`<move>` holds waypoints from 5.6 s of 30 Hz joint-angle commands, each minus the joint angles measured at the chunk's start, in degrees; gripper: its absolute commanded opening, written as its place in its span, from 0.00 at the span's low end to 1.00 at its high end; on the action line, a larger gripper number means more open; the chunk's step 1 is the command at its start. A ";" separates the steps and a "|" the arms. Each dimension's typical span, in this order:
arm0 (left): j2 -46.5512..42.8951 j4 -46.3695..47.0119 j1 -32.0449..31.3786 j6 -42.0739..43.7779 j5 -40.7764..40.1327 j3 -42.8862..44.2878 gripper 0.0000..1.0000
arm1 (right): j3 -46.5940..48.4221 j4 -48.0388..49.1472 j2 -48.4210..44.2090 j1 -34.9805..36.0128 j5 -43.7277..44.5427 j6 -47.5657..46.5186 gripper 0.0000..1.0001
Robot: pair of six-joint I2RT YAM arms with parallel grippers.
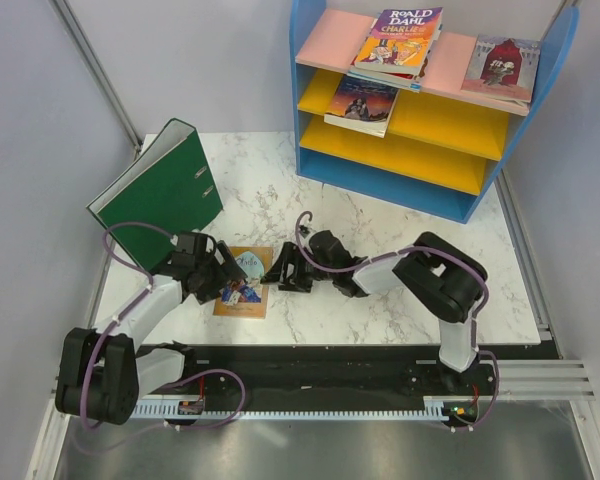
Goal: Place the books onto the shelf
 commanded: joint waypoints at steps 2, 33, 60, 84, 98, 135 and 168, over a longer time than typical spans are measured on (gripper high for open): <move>4.07 2.30 0.17 -1.07 2.19 -3.61 0.95 | 7.12 2.22 7.34 3.32 1.81 2.44 0.79; -24.22 8.71 0.17 8.42 11.94 -5.18 0.94 | 3.89 -14.04 -21.90 -0.72 -1.87 -21.28 0.01; -20.71 42.13 -1.50 -0.63 32.52 -5.90 0.02 | 2.22 -13.67 -23.84 -3.97 -6.55 -18.56 0.57; 6.18 58.37 -8.96 -8.45 39.02 12.73 0.02 | -22.74 11.10 -43.18 -13.56 -4.78 -2.66 0.98; 15.14 68.04 -12.30 -15.74 38.14 18.54 0.02 | -25.82 16.79 -42.04 -13.64 -3.46 -0.55 0.98; -8.30 26.58 -13.18 8.16 10.72 6.42 0.82 | 0.61 -15.09 -40.74 -15.83 -1.08 -17.51 0.00; -23.79 18.04 -13.27 5.52 11.51 -3.79 0.87 | 20.76 -9.91 -22.79 -33.06 -17.09 -3.36 0.02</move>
